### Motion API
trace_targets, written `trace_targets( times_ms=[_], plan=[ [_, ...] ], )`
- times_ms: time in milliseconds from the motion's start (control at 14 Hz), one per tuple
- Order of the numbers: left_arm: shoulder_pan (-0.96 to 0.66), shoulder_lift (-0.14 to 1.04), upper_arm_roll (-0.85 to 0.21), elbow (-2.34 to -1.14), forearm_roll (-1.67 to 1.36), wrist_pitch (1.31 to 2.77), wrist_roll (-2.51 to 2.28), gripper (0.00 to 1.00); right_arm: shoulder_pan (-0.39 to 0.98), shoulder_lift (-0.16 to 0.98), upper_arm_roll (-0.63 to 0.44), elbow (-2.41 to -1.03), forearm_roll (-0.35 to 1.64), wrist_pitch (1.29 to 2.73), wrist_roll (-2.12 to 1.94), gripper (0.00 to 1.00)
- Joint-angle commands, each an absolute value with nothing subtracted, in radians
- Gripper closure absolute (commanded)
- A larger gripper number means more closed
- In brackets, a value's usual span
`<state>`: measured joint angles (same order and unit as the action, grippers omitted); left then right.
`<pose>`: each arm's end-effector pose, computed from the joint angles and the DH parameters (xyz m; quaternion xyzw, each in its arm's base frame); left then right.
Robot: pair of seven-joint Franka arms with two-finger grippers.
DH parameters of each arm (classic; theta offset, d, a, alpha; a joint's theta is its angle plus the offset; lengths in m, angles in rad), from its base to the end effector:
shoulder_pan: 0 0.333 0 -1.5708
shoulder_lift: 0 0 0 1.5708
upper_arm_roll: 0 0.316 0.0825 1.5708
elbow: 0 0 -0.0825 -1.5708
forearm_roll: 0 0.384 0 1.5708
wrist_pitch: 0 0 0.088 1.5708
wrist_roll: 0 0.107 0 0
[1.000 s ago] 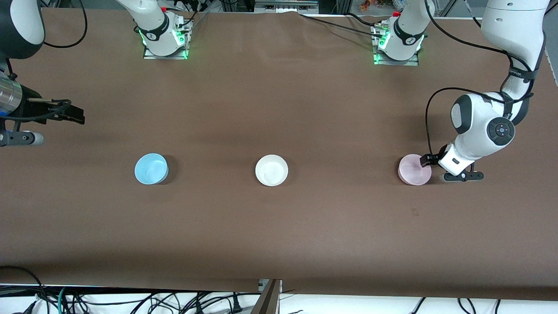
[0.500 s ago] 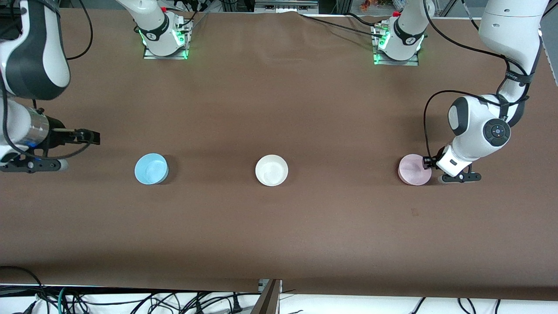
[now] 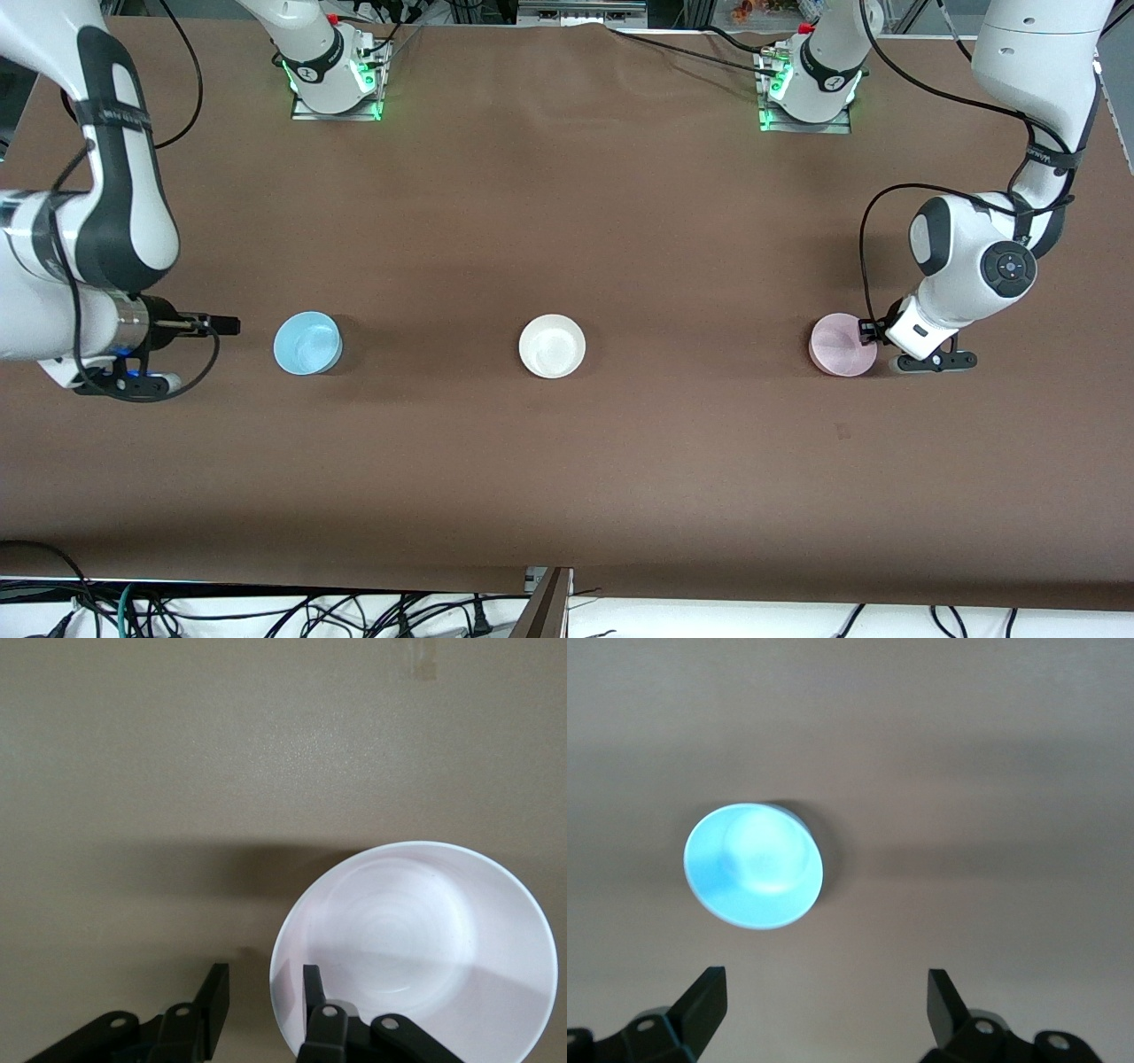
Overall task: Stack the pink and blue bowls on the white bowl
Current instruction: 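Grasp the pink bowl with the left gripper while the right gripper approaches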
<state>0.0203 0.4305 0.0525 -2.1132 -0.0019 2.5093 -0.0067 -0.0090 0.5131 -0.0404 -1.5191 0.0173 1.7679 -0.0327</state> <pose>0.5740 0.0419 0.2052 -0.9991 -0.0383 0.0172 0.0099 0.6640 -0.0276 0.3447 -0.9913 0.0098 0.1315 0.0034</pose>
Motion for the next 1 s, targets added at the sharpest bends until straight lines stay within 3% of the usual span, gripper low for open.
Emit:
trace_targets(
  times_ms=[0,214,429,714,929],
  plan=[
    [0.009,0.423,0.055,-2.109,-0.031,2.508,-0.017,0.68,-0.017,0.511,-0.032,-1.6,0.063,1.866,-0.044,0.0],
    [0.009,0.423,0.055,-2.109,-0.032,2.507,-0.017,0.81,-0.017,0.517,-0.031,-1.672,0.071,1.972,-0.048,0.0],
    [0.009,0.423,0.055,-2.108,-0.031,2.508,-0.015,1.0,-0.02,0.534,-0.031,-1.692,0.095,2.008,-0.087,0.0],
    [0.009,0.423,0.054,-2.065,-0.032,2.49,-0.023,1.0,-0.035,0.564,-0.031,-1.697,0.141,2.033,-0.143,0.0],
    [0.006,0.422,0.032,-1.981,-0.032,2.396,-0.09,1.0,-0.035,0.577,-0.031,-1.697,0.141,2.04,-0.144,0.0]
  ],
)
